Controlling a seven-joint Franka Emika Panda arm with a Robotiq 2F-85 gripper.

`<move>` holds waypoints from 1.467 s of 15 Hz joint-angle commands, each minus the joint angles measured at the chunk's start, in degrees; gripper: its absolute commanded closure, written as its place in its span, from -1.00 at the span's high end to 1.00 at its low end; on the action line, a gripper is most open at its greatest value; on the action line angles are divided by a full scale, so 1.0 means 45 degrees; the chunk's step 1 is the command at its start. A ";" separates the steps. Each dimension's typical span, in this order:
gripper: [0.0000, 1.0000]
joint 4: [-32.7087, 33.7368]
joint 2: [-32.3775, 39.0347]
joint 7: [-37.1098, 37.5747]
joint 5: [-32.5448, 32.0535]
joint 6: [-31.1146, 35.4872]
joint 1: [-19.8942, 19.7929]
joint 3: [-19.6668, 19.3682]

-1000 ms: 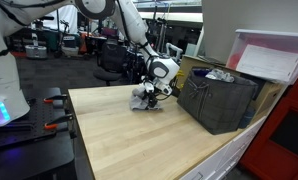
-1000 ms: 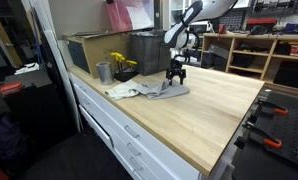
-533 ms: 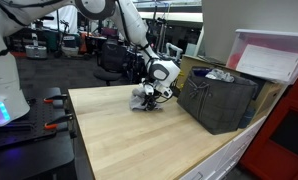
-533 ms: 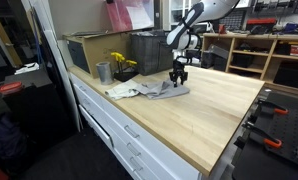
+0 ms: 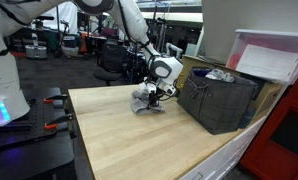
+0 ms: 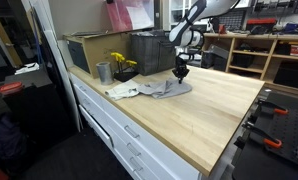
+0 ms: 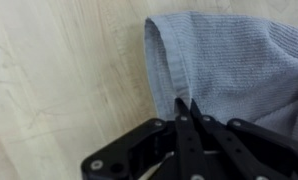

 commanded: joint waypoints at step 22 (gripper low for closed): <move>1.00 -0.1979 -0.2665 0.4516 -0.1585 -0.0402 0.0346 -0.2211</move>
